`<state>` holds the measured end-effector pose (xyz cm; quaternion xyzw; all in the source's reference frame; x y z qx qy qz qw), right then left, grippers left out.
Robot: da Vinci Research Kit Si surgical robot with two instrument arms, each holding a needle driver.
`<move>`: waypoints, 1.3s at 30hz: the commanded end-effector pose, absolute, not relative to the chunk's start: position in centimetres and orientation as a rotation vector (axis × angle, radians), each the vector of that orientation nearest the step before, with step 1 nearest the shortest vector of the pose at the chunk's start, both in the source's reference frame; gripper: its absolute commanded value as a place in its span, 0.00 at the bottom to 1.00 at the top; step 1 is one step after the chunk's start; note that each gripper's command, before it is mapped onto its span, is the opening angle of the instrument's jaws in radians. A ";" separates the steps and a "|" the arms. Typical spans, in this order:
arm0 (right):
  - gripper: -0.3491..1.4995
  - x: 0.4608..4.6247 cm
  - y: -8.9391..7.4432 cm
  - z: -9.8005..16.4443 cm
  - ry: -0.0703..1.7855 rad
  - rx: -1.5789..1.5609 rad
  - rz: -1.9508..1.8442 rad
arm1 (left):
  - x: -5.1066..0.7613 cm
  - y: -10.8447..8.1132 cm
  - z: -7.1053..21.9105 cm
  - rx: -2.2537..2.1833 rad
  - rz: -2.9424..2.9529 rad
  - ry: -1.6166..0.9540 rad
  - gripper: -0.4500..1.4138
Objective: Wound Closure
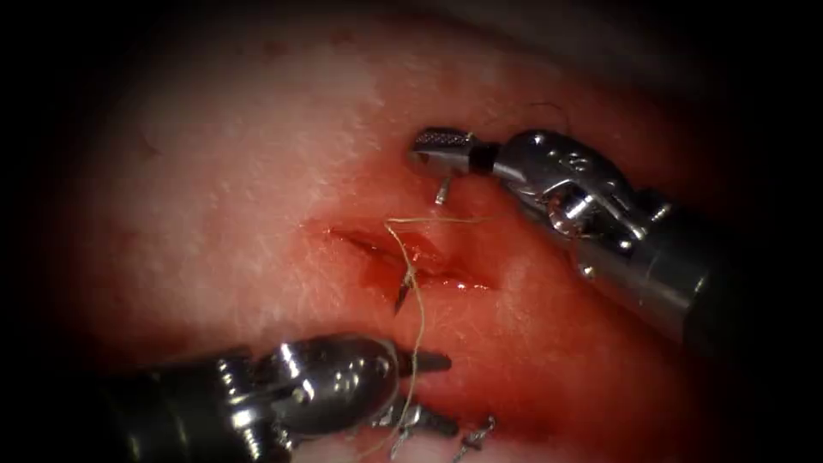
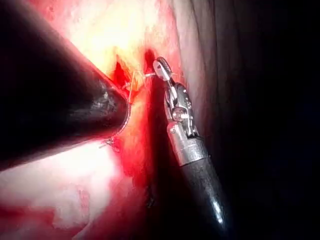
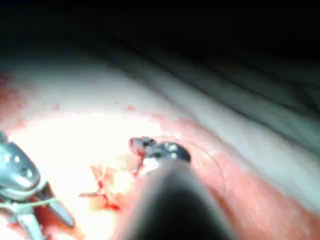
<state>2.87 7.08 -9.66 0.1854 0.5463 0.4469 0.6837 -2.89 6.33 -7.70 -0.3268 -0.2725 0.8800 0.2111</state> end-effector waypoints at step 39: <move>0.78 3.31 6.8 -9.6 1.223 0.734 1.085 | -1.88 6.1 -8.3 -0.787 2.561 -0.523 0.51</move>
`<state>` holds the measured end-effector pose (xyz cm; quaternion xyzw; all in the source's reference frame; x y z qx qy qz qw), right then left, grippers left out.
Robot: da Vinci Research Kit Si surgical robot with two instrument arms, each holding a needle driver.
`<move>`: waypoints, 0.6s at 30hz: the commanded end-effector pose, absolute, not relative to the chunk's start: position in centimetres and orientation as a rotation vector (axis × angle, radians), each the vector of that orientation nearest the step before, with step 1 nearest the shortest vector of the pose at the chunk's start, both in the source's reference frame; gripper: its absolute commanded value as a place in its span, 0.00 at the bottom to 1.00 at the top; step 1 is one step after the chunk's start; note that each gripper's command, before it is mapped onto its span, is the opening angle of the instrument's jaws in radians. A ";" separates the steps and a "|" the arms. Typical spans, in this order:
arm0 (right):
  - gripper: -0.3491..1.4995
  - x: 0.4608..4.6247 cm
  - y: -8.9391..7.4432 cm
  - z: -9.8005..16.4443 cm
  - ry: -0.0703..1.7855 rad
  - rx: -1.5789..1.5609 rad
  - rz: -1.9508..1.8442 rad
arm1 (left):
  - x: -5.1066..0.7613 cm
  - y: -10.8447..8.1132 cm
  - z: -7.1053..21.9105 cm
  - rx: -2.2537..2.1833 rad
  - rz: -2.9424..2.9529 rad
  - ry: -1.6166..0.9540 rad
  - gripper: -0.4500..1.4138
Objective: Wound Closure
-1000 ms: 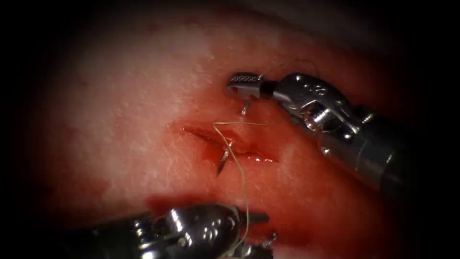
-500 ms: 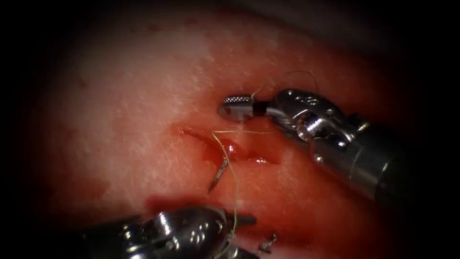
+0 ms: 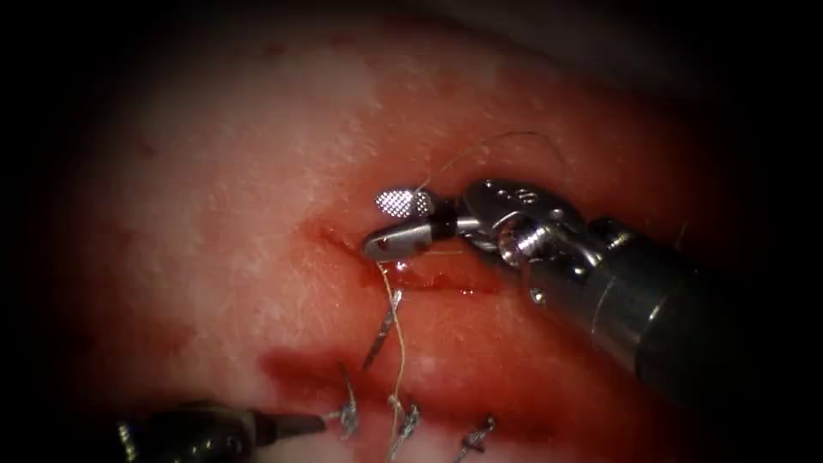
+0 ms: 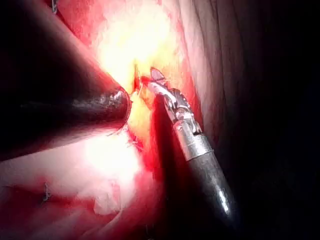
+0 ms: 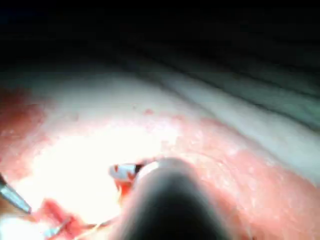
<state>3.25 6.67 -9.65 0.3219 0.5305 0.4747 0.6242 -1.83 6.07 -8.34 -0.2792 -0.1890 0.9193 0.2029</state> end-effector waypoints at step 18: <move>0.99 2.95 7.2 -9.8 1.261 0.619 1.026 | -1.65 7.0 -7.6 -1.233 2.733 -0.258 0.48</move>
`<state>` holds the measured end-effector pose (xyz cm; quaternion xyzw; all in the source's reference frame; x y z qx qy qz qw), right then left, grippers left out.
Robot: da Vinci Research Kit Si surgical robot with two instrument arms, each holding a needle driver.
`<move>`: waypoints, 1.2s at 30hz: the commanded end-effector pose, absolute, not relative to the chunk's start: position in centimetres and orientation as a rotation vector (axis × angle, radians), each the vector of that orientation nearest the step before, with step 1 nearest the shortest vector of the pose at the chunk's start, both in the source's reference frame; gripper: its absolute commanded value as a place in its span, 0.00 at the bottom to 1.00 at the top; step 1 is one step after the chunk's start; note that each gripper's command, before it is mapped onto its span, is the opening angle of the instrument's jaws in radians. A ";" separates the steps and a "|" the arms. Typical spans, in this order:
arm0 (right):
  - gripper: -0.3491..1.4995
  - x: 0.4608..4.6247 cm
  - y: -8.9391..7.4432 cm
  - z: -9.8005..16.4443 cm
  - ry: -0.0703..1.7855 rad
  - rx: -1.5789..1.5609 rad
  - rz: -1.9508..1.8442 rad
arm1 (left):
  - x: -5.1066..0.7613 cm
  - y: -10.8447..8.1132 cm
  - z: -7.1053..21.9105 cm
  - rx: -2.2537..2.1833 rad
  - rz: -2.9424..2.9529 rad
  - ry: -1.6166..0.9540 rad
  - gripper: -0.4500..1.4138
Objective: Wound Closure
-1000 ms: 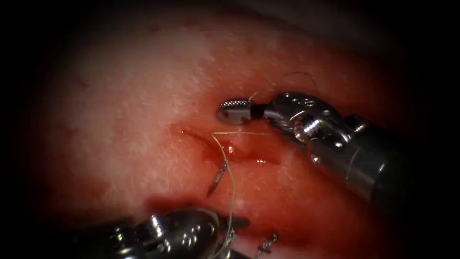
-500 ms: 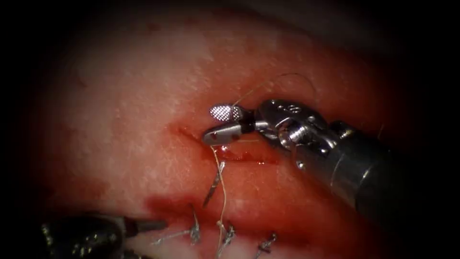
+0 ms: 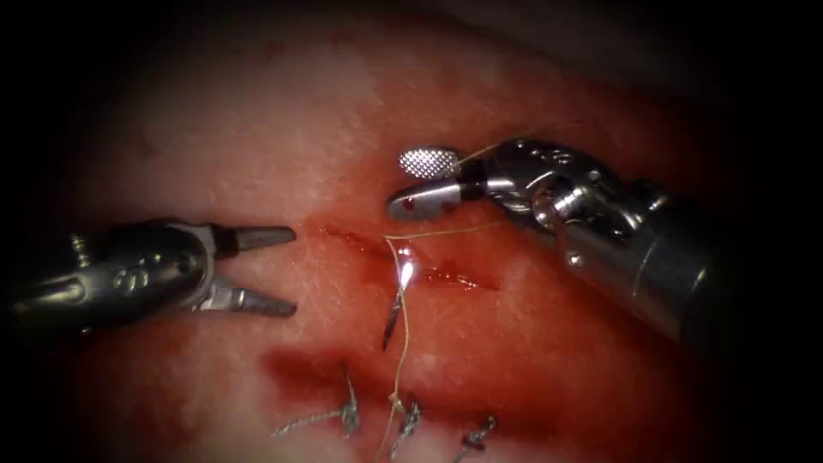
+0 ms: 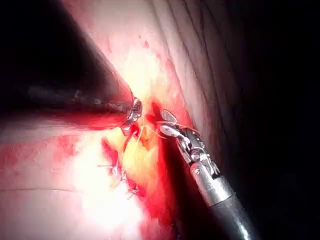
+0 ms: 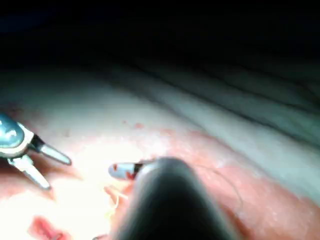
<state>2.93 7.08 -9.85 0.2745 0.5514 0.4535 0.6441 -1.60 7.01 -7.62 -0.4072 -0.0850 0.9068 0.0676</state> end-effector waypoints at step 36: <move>0.95 2.91 7.2 -9.8 1.280 0.616 1.029 | -2.24 6.8 -6.8 -1.843 3.044 -0.084 0.46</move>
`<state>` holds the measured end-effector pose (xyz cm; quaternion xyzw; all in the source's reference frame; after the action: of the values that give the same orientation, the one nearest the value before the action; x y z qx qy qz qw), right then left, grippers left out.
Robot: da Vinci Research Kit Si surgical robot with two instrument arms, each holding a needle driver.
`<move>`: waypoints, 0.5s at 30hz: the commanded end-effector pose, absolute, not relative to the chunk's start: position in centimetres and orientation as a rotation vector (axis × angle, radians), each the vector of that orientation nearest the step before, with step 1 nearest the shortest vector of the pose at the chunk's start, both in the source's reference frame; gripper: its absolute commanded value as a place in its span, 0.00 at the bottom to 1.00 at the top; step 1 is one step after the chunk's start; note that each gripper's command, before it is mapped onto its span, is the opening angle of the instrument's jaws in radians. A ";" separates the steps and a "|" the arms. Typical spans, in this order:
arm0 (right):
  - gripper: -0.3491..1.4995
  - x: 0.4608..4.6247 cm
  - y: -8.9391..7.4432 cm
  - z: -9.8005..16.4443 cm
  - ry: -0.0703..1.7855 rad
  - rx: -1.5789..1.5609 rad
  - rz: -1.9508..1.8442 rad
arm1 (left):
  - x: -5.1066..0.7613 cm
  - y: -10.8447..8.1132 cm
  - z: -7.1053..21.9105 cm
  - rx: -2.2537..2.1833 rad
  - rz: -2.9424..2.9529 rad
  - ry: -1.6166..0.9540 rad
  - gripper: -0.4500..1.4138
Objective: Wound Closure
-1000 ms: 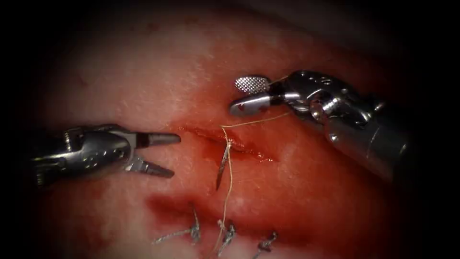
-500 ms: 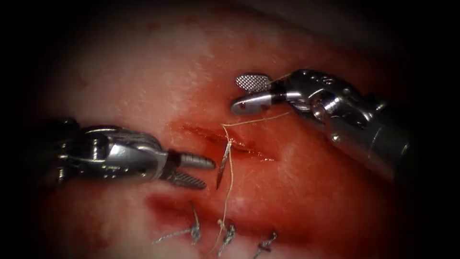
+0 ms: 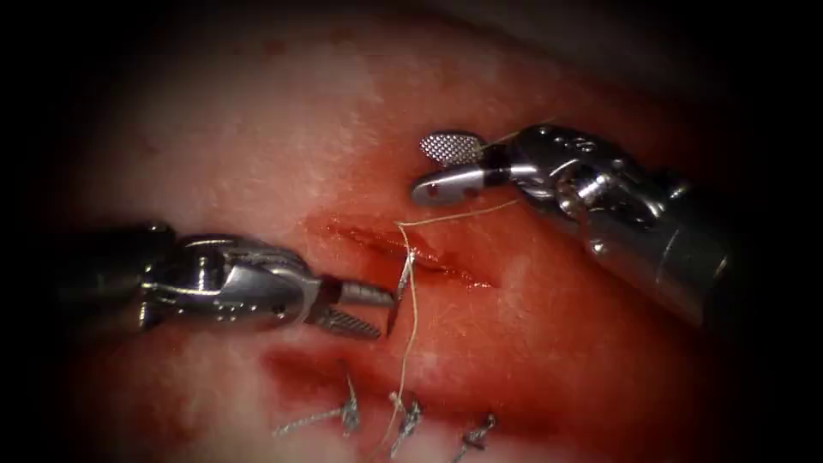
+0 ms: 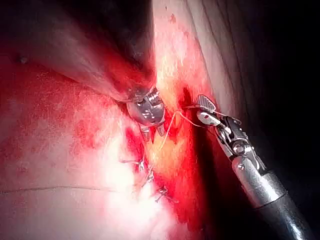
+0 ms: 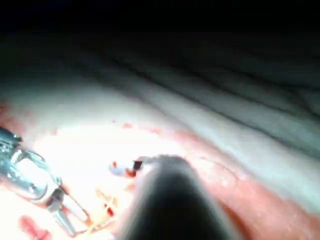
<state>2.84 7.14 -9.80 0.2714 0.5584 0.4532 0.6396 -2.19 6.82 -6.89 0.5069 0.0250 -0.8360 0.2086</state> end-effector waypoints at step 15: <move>0.95 2.97 7.2 -9.8 1.279 0.610 1.030 | -2.43 6.8 -6.6 1.363 -2.391 0.056 0.51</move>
<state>2.90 7.09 -9.78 0.2688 0.5584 0.4535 0.6405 -2.39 6.79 -6.60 0.4856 0.0210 -0.8524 0.1928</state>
